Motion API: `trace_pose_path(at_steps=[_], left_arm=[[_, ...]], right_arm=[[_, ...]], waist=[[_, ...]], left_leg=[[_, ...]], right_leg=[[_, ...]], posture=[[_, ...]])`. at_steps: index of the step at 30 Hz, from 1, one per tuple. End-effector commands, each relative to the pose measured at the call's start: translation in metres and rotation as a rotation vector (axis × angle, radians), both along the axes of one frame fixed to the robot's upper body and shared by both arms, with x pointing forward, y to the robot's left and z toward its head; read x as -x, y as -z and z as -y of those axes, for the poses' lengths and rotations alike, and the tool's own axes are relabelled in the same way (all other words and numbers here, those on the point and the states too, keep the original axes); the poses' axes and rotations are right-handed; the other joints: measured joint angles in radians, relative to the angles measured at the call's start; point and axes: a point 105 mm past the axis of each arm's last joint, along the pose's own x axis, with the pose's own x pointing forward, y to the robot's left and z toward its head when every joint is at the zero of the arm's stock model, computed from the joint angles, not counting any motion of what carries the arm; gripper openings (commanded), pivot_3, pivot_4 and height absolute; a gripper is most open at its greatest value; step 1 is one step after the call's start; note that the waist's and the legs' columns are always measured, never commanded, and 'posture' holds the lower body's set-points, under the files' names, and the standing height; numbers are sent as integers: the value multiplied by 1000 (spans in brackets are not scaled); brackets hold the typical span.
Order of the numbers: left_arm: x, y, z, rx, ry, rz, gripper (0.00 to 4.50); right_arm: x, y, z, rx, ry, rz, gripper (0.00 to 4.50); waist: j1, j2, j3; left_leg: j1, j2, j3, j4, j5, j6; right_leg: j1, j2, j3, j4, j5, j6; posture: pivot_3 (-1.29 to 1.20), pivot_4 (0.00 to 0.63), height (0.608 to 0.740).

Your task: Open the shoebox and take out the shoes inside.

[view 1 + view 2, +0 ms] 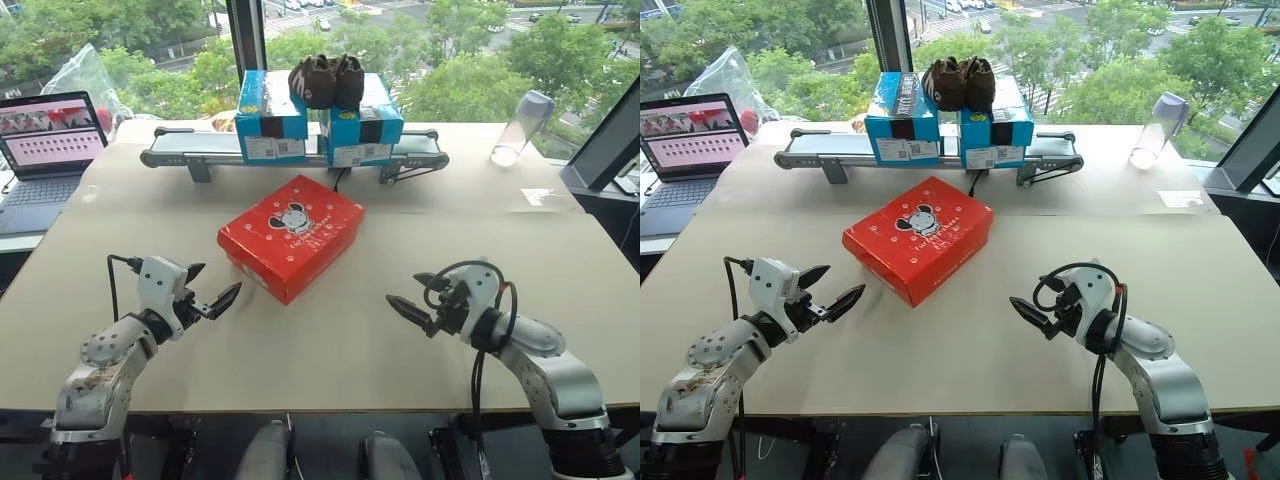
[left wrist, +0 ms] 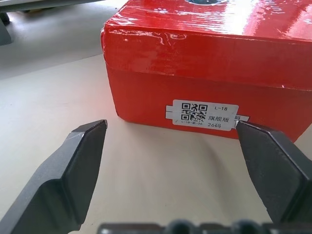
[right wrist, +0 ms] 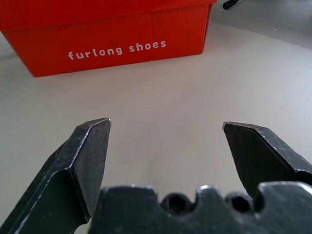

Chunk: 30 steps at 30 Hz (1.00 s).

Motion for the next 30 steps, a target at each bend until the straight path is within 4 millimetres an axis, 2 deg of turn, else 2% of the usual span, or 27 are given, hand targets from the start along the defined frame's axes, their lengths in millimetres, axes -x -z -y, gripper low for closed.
trace_pose_path(at_steps=[1, 5, 10, 16, 19, 24, 27, 30], left_arm=[[-2, -11, -8, 8, -26, 38, 4500], [-11, -15, -41, 34, -179, 57, 4500], [-22, -26, -66, -23, -344, 128, 4500], [-34, -44, -78, -42, -421, 197, 4500], [-41, -53, -80, -54, -427, 223, 4500], [-44, -67, -73, -41, -404, 276, 4500], [-40, -75, -66, -25, -345, 294, 4500], [-28, -85, -51, -11, -175, 276, 4500]], right_arm=[[-3, -15, 0, 7, 6, 70, 4363], [-8, -18, 5, 8, 51, 68, 4363], [-22, -22, 11, -9, 141, 63, 4363], [-35, -31, 13, 0, 201, 100, 4363], [-37, -38, 6, -29, 185, 112, 4363], [-22, -52, -24, -48, -16, 119, 4363], [-15, -61, -32, -37, -96, 114, 4363], [-11, -66, -32, 4, -160, 90, 3645]], waist=[[0, 0, 0], [-2, 0, 0], [0, 0, 0], [2, -1, 0], [1, -1, 1], [-3, -2, 1], [-5, -2, 1], [-4, -4, 1]], left_leg=[[0, 0, 0, 0, 0, 0], [0, 0, 0, 0, 0, 0], [0, -1, 0, 1, 0, 0], [0, -1, 0, 1, 0, 1], [0, -2, 0, 1, 0, 1], [0, -2, 0, 1, 4, 6], [0, -1, 0, 0, 4, 7], [0, -1, 0, 1, 4, 6]], right_leg=[[0, 0, 0, 0, 0, 0], [0, 0, 0, 0, 0, 0], [0, 0, 0, 0, 0, 1], [0, 1, 0, 1, 1, 2], [0, 1, 0, 1, 2, 2], [1, 1, 0, 1, 2, 2], [0, 1, 1, 2, 2, 2], [0, 1, 1, 2, 2, 2]], posture=[[0, 150, 740], [0, 150, 740], [0, 150, 740], [0, 150, 740], [0, 150, 740], [0, 150, 740], [0, 150, 740], [0, 150, 740]])
